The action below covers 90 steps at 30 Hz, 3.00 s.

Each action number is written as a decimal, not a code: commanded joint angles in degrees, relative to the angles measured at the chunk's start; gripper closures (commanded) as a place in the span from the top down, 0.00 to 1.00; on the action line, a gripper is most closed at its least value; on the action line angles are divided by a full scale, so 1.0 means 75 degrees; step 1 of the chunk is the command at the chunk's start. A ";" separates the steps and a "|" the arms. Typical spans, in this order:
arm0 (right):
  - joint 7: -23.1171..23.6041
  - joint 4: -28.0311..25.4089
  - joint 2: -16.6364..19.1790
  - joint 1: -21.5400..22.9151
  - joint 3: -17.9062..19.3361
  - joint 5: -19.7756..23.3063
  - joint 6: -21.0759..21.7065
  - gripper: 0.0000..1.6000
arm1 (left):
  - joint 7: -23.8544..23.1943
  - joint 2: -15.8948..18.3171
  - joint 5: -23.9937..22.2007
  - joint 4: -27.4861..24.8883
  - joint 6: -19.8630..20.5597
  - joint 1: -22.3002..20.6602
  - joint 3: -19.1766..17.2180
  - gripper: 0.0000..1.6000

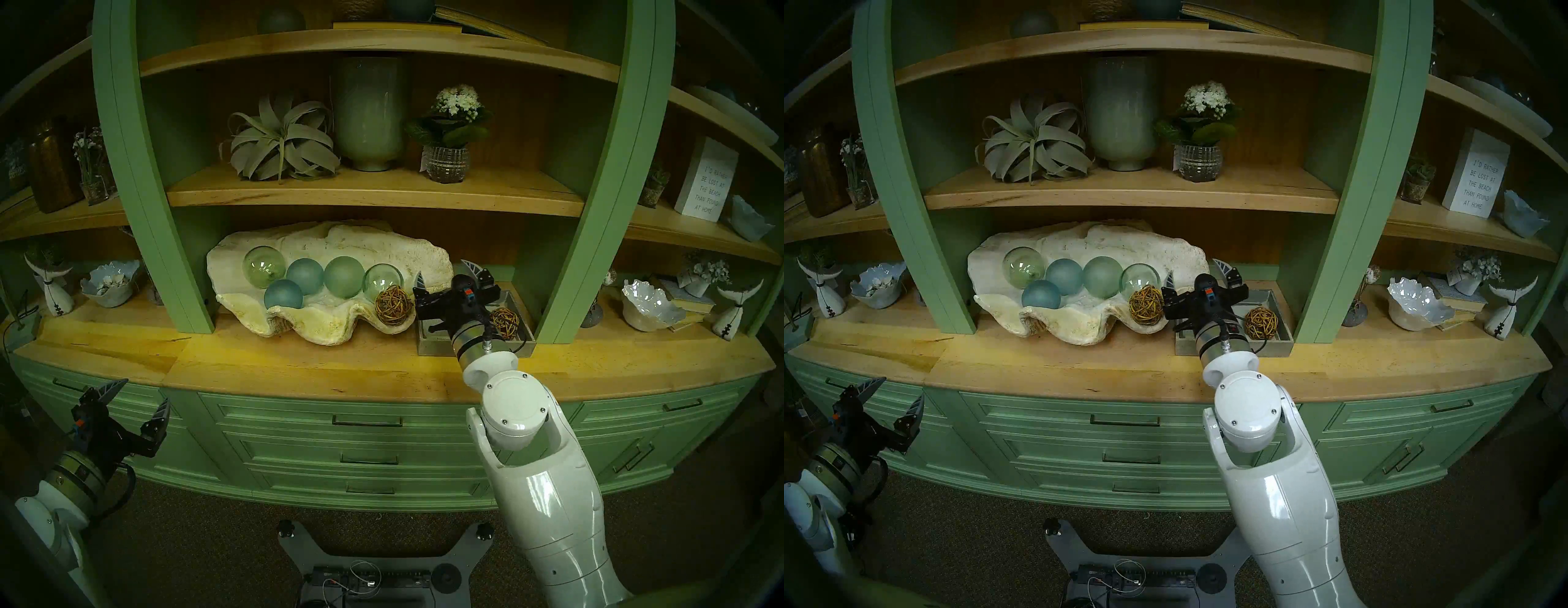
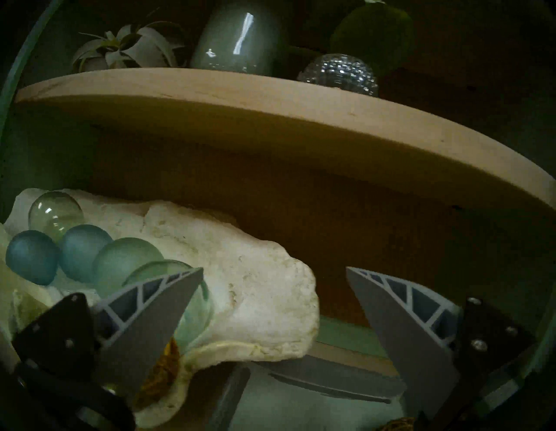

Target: Put wooden balls into bowl

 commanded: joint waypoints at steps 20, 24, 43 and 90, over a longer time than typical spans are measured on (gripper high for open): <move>-0.0446 0.0870 -0.0189 0.0360 0.1716 0.1107 0.0123 1.00 | -0.0016 0.0010 -0.0047 -0.0204 -0.0023 -0.0017 -0.0015 1.00; -0.0366 0.1118 -0.0119 0.0582 0.1717 0.1163 0.0136 1.00 | -0.0016 0.0013 -0.0045 -0.0197 -0.0026 -0.0020 -0.0014 1.00; -0.0370 0.1802 -0.0400 0.1196 0.1886 0.1595 0.0417 1.00 | -0.0017 0.0007 -0.0048 -0.0210 -0.0020 -0.0015 -0.0016 1.00; -0.0799 0.2013 -0.0695 0.1479 0.2015 0.1960 0.1456 1.00 | -0.0018 0.0007 -0.0047 -0.0208 -0.0021 -0.0016 -0.0016 1.00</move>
